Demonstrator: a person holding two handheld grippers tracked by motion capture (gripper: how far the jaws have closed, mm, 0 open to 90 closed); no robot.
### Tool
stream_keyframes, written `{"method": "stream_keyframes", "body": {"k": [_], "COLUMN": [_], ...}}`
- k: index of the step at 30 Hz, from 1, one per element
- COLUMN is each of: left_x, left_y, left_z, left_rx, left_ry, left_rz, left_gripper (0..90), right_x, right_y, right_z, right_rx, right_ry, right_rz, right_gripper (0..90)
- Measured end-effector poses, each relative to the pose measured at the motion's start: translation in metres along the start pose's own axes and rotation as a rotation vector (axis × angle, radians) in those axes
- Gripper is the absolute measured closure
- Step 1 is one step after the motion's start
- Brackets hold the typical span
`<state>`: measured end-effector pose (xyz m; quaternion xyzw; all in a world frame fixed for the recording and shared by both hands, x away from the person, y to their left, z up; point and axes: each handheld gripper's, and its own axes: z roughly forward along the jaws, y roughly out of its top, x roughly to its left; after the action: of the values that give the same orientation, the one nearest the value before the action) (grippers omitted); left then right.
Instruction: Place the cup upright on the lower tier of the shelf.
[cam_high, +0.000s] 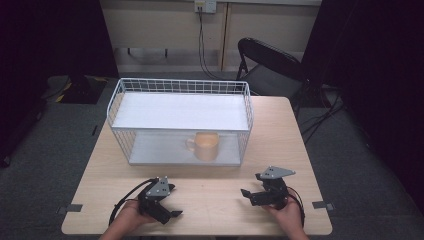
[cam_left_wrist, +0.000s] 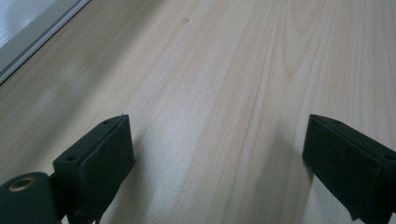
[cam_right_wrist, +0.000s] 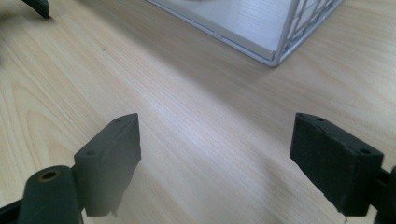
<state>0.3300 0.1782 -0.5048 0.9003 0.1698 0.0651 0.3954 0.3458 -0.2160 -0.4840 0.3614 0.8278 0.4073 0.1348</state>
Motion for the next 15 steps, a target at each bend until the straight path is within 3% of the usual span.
{"method": "stream_keyframes", "body": {"k": [12, 15], "left_x": [0.000, 0.000], "left_y": [0.000, 0.000], "left_z": [0.000, 0.000], "left_rx": [0.001, 0.000], "left_ry": [0.001, 0.000], "left_rz": [0.001, 0.000], "left_gripper": [8.3, 8.2], "right_x": [-0.016, -0.016], "right_y": [-0.015, -0.016], "right_z": [-0.001, 0.000], "right_rx": [0.021, 0.033], "right_ry": [-0.006, -0.013], "right_rz": [0.008, -0.017], "right_gripper": [15.8, 15.7]}}
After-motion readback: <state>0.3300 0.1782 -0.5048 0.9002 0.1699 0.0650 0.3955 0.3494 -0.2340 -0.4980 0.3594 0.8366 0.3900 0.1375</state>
